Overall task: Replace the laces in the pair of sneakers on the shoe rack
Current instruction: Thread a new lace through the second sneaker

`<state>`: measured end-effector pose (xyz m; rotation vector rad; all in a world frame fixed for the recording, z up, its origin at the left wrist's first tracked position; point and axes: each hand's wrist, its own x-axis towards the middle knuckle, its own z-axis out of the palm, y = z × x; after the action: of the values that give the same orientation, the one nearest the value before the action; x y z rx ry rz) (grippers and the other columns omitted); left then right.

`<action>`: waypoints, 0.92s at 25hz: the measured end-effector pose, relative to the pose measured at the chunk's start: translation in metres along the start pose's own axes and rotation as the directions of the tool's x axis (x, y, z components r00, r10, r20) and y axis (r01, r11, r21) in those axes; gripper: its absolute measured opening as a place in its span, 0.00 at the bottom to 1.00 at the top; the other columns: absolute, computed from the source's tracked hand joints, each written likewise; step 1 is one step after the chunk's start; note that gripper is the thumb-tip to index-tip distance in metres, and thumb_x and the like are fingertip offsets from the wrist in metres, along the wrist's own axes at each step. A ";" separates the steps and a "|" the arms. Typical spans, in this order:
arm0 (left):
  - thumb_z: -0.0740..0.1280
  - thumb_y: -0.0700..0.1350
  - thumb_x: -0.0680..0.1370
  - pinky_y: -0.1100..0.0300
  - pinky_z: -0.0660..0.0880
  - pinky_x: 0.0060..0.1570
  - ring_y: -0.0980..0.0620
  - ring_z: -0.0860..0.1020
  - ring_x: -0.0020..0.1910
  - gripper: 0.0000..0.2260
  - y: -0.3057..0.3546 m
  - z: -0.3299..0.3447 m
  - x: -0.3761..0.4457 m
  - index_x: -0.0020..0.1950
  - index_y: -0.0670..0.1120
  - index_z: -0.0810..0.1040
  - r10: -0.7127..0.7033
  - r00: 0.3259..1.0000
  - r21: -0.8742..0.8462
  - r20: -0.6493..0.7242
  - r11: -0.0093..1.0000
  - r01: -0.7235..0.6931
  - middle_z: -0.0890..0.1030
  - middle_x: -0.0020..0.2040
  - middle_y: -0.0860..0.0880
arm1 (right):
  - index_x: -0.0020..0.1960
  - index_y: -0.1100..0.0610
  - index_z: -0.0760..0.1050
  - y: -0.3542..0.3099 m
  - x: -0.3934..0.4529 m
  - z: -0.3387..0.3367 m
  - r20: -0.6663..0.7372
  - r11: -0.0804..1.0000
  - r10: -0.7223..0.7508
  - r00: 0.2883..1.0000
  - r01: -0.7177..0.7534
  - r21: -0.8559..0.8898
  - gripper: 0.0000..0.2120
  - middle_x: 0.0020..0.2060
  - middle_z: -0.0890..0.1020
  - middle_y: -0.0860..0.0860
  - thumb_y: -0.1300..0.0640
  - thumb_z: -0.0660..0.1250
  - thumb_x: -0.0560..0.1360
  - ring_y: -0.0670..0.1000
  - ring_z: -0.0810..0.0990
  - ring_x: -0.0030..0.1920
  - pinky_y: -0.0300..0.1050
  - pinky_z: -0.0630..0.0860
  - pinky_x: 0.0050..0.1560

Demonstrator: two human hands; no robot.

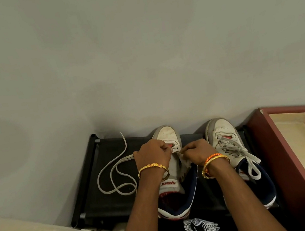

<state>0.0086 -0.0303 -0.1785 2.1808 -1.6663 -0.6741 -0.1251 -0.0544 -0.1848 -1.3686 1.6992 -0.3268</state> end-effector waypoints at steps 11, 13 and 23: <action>0.67 0.52 0.76 0.47 0.66 0.63 0.48 0.75 0.58 0.08 0.006 0.017 0.010 0.53 0.54 0.83 -0.012 0.994 0.071 0.110 0.998 0.004 0.81 0.56 0.51 | 0.57 0.66 0.79 0.001 0.007 -0.008 0.052 0.991 0.115 0.992 -0.118 0.062 0.12 0.55 0.81 0.58 0.67 0.65 0.74 0.56 0.78 0.59 0.43 0.74 0.55; 0.67 0.52 0.77 0.46 0.66 0.63 0.48 0.76 0.57 0.10 0.005 0.019 0.012 0.54 0.53 0.82 -0.021 0.995 0.089 0.102 0.996 0.012 0.81 0.55 0.50 | 0.58 0.66 0.78 0.002 0.010 -0.008 0.057 0.979 0.166 0.985 -0.171 0.110 0.13 0.57 0.81 0.60 0.66 0.65 0.74 0.57 0.78 0.59 0.41 0.75 0.49; 0.66 0.55 0.76 0.46 0.68 0.64 0.47 0.75 0.58 0.13 0.002 0.023 0.016 0.56 0.52 0.81 -0.045 0.991 0.098 0.129 0.995 0.033 0.80 0.57 0.50 | 0.59 0.64 0.78 0.002 0.008 -0.010 0.085 0.997 0.072 0.994 -0.070 -0.016 0.13 0.59 0.80 0.57 0.65 0.62 0.77 0.54 0.76 0.60 0.41 0.70 0.61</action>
<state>-0.0022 -0.0449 -0.1997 2.2859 -1.7585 -0.7785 -0.1345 -0.0635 -0.1843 -1.3101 1.6776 -0.2140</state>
